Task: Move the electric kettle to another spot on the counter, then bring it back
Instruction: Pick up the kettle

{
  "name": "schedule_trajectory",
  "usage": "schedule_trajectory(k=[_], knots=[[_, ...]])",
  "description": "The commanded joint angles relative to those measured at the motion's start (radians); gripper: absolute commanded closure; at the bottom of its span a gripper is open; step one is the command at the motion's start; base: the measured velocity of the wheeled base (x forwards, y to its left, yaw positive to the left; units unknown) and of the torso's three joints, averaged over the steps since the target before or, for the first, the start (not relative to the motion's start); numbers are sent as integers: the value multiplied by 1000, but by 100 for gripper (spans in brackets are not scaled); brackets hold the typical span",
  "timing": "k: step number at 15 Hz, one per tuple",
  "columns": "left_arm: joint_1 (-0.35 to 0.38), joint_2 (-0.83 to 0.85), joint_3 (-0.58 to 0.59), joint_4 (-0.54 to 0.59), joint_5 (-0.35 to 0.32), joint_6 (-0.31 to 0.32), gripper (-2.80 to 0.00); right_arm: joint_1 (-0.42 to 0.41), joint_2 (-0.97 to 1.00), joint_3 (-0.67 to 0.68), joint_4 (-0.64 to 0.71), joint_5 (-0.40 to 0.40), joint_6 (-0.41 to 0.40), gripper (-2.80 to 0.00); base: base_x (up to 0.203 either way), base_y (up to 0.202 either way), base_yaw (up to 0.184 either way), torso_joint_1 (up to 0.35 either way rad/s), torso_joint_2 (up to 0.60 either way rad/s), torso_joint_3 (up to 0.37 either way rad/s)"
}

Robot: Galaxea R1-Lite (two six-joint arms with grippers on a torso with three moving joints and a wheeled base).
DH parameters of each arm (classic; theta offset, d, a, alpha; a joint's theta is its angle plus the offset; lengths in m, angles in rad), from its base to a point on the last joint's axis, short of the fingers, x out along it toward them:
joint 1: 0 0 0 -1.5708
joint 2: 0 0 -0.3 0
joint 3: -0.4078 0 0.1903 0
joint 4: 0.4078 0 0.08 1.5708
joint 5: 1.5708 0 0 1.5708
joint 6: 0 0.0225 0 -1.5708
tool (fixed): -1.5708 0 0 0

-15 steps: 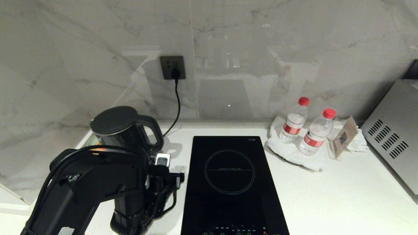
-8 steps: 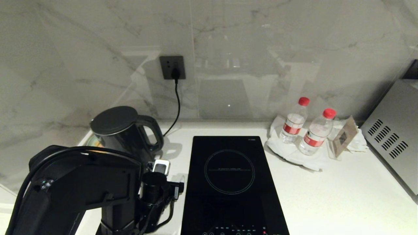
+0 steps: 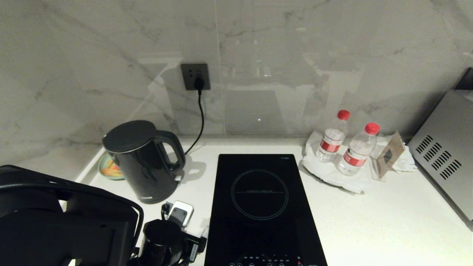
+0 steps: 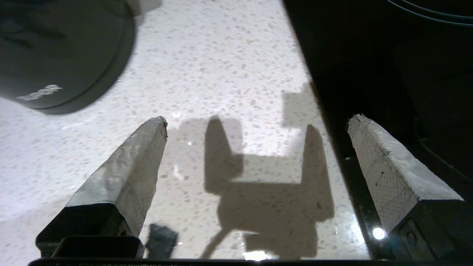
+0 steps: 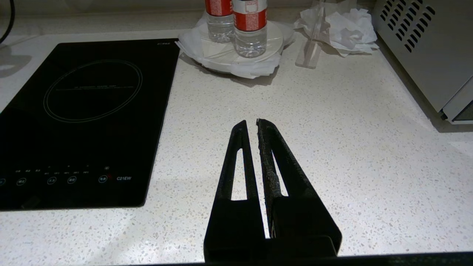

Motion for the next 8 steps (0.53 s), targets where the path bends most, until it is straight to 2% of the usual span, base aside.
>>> schedule_trajectory(k=[1,3,5,8], knots=[[7,-30,-2,-9,5,-1,-280,0,0,0,0,1,0,0,0,0,0,0,0,0],[7,-23,-44,-9,24,0,-280,0,0,0,0,0,0,0,0,0,0,5,0,109],[4,-17,-97,-9,91,2,-280,0,0,0,0,0,0,0,0,0,0,-1,2,177],[4,-10,-104,-9,103,5,-280,0,0,0,0,0,0,0,0,0,0,1,4,193]])
